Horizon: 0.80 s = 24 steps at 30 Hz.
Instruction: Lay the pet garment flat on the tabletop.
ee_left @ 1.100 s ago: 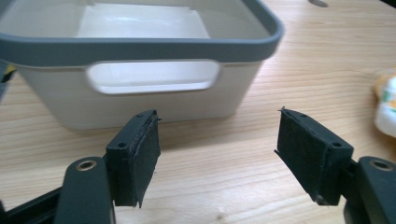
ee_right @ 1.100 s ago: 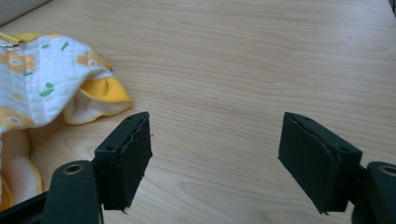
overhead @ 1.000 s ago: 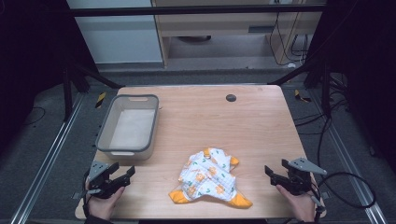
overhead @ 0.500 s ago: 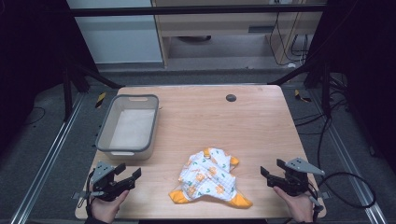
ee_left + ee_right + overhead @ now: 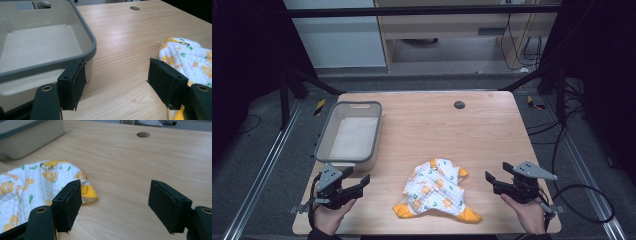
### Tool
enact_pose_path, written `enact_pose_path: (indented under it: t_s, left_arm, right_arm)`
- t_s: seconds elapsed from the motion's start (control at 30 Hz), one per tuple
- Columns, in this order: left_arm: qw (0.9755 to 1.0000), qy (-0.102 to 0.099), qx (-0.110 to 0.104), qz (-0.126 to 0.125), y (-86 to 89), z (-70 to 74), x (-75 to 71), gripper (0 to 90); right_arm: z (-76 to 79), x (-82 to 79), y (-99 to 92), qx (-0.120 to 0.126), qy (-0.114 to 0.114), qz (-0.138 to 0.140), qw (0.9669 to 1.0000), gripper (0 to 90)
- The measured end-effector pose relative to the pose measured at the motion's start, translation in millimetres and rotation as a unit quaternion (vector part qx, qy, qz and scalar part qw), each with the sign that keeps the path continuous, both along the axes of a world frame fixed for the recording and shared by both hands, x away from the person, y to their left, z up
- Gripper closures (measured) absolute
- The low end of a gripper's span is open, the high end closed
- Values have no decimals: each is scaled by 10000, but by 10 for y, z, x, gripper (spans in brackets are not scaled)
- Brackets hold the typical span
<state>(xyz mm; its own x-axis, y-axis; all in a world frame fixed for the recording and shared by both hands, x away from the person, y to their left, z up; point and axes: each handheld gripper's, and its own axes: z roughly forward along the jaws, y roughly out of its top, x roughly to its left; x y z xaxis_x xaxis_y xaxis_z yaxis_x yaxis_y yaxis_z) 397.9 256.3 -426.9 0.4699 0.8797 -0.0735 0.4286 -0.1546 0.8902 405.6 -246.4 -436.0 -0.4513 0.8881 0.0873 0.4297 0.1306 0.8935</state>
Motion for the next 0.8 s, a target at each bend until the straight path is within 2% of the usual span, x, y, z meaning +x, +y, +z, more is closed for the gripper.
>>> enact_pose_path:
  t_s: [0.13, 0.3, 0.33, 0.57, 0.8]
  left_arm:
    - [9998, -126, 25, -145, -130, 54, 67, 297]
    - [9995, -148, -29, -271, -273, 125, 176, 298]
    - [9994, -155, -28, -293, -332, 158, 234, 299]
    - [9992, -161, -83, -360, -488, 235, 401, 312]
    - [9990, -125, -100, -418, -643, 255, 544, 320]
  right_arm:
    - [130, 87, 50, 54, -103, 8, 9999, 266]
    - [220, 165, 125, 67, -196, 24, 9998, 271]
    - [245, 195, 168, 71, -211, 62, 9997, 271]
    - [242, 288, 390, 13, -198, 291, 9994, 270]
    - [230, 352, 501, -23, -151, 422, 9990, 271]
